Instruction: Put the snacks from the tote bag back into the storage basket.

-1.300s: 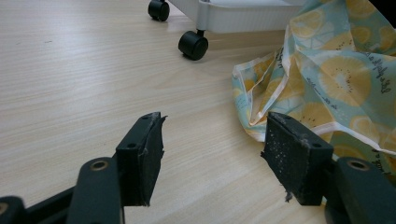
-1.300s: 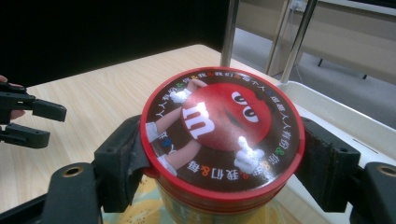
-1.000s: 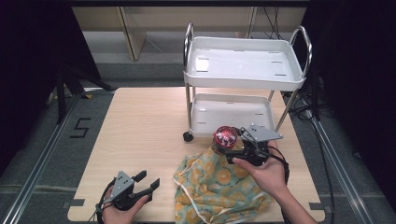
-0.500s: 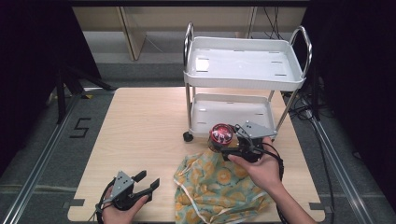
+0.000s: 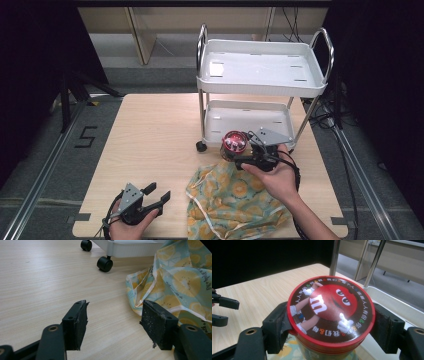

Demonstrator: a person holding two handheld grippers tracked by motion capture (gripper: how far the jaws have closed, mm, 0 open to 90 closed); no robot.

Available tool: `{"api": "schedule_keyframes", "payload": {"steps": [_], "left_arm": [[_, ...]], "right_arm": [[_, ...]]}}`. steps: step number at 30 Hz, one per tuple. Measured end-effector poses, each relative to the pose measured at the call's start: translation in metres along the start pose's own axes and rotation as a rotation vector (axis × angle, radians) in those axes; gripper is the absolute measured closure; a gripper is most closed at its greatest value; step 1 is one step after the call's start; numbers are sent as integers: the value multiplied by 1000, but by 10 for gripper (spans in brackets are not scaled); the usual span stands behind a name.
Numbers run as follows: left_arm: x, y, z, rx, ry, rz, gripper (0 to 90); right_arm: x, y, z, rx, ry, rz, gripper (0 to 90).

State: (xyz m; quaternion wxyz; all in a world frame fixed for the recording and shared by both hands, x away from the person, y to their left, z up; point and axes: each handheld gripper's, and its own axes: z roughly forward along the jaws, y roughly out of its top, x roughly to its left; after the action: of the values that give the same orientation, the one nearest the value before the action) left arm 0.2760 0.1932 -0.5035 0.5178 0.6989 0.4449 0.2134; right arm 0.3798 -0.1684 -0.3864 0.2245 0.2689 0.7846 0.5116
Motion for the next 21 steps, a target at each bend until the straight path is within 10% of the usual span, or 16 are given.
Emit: {"api": "schedule_keyframes", "payload": {"steps": [21], "left_arm": [[1, 1, -2, 9, 11, 4, 371]], "right_arm": [[-4, 8, 12, 32, 5, 7, 261]]}}
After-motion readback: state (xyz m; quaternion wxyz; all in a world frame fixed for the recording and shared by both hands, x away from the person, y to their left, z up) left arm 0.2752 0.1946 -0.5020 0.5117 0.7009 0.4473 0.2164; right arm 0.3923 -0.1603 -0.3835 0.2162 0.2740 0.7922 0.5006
